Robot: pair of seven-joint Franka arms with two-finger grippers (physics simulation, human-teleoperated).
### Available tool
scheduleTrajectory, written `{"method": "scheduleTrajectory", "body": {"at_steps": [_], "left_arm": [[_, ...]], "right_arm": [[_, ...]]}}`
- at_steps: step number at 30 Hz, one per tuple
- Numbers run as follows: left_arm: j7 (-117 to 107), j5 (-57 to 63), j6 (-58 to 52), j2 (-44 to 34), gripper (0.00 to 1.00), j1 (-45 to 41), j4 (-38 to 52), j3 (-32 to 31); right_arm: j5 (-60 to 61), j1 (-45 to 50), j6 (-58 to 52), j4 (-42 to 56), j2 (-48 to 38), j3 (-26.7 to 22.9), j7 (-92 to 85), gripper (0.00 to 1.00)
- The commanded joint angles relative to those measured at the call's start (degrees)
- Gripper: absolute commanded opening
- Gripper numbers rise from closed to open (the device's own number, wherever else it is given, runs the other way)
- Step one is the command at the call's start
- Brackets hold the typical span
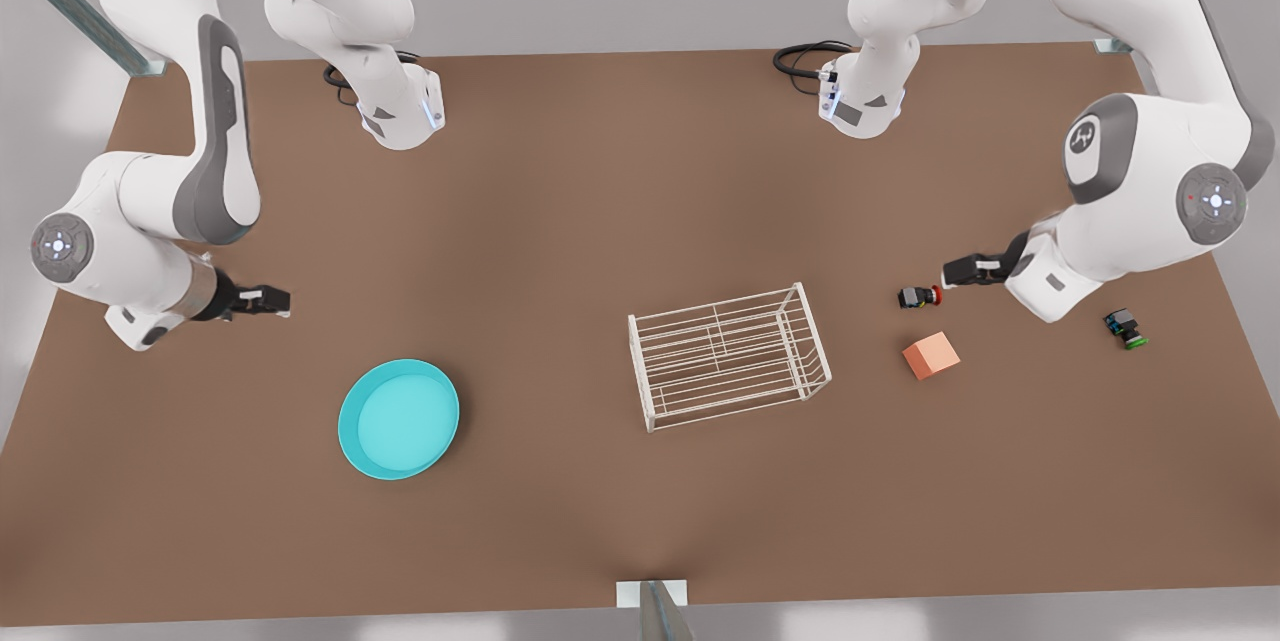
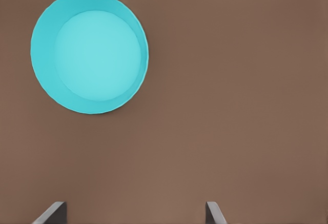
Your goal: Place the plate on the shelf with right arm and place the red button switch in the plate with left arm
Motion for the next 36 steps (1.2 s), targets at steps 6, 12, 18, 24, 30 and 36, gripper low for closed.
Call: {"method": "scheduleTrajectory", "body": {"at_steps": [6, 12, 18, 24, 30, 36], "left_arm": [[-5.4, 2.17, 5.45, 1.89, 1.0, -0.98, 0.03, 0.2], [-5.14, 5.16, 5.36, 2.24, 1.0, -1.07, -0.23, 0.2], [-5.49, 5.16, 5.36, 2.24, 1.0, -1.07, -0.32, 0.2], [-5.49, 5.16, 5.36, 2.32, 1.0, -1.15, -0.76, 0.2], [-5.49, 5.16, 5.36, 2.32, 1.0, -1.15, -0.76, 0.2], [-5.58, 5.16, 5.01, 2.32, 1.0, -1.15, -0.85, 0.2]], "right_arm": [[3.21, -1.27, 9.7, 9.92, 13.66, 0.16, -8.54, 1.0], [18.85, -2.32, 9.7, 21.79, 28.16, 1.04, -14.08, 1.0], [24.39, -2.5, 9.88, 26.1, 37.13, 2.27, -13.37, 1.0], [23.77, -4.52, 8.38, 25.4, 39.68, 2.71, -16.54, 1.0], [23.77, -4.43, 7.94, 25.49, 41.7, 2.71, -16.89, 0.95], [22.46, -2.5, 8.2, 26.1, 41.79, 2.1, -16.27, 0.8]]}}
